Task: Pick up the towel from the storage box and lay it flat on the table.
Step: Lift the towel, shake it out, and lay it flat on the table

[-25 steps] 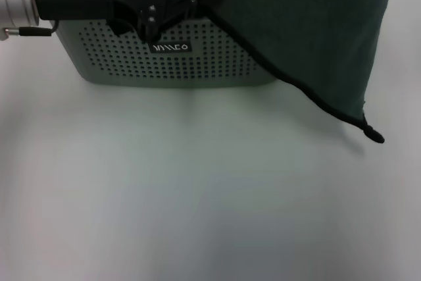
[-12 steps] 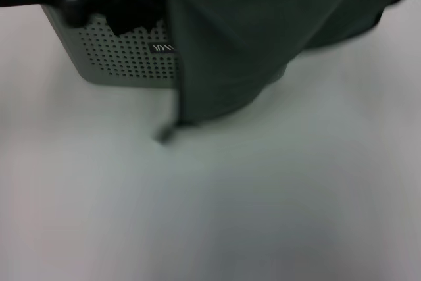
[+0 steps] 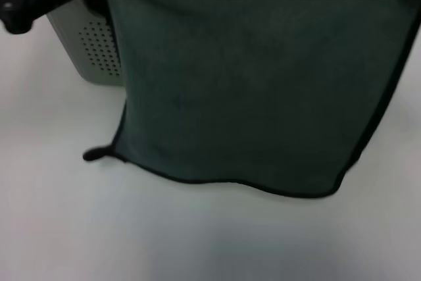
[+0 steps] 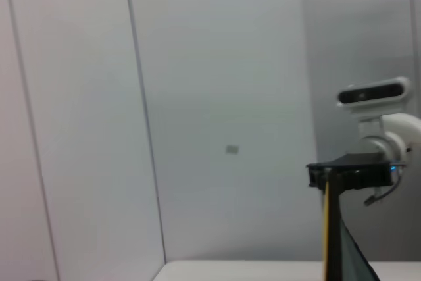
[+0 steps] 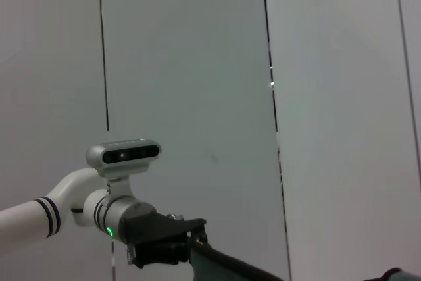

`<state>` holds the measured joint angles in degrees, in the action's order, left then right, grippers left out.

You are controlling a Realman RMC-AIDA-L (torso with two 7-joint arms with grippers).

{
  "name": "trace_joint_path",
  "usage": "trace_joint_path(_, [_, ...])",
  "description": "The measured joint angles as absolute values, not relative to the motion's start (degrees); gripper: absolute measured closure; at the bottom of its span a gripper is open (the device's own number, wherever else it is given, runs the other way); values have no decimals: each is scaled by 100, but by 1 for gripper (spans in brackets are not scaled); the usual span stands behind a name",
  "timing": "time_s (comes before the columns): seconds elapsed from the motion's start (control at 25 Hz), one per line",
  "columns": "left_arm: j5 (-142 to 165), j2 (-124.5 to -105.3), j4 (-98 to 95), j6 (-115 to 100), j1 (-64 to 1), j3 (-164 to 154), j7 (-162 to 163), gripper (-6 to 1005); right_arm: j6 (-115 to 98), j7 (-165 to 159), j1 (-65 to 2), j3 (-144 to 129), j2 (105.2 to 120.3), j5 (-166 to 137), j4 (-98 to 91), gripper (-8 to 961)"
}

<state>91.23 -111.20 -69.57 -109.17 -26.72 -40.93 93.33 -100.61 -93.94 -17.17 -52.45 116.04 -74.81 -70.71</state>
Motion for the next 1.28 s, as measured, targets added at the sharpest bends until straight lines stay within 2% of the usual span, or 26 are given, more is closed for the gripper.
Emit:
trace_joint_path(0.28, [9473,-11163,-6568,-10864,-3117,-4111,9243,949,-10258,-9082,-1724,-5268,11616,-7475,-6893,953])
trace_joint_path(0.44, [9416,-11171,-6830,-11238,-2876,-4122,9545,941,-10767,-9203,-1368,-5383,11613,-7467,-6967,953])
trace_joint_path(0.6, [9197,-11193,-7251,-11639,-2376,-4445,9752,934,-11504,-9509,-1147,-5282,11601,-7389,-7079,953])
trace_joint_path(0.64, [9082,-11175,-7355,-11663,-2255,-4575,9810,932,-11633,-9587,-1098,-5212,11601,-7310,-7139,953])
trace_joint_path(0.76, [8411,-10947,-7868,-11662,-1792,-5302,10062,927,-11904,-9815,-1019,-4958,11602,-7027,-7285,953])
trace_joint_path(0.84, [8245,-10883,-8170,-11656,-1654,-5572,10269,923,-11962,-9906,-1013,-4813,11600,-6971,-7288,953])
trace_joint_path(0.96, [8721,-11039,-8209,-11634,-1684,-5618,10414,917,-11753,-9850,-1093,-4996,11596,-7318,-7026,953])
trace_joint_path(1.16, [10797,-11530,-6963,-11124,-2316,-5161,10019,908,-10325,-9209,-1392,-6524,11605,-8299,-5930,954])
trace_joint_path(1.28, [11890,-11643,-6038,-10365,-2725,-4935,9682,902,-9475,-8829,-1454,-7102,11608,-8416,-5640,954])
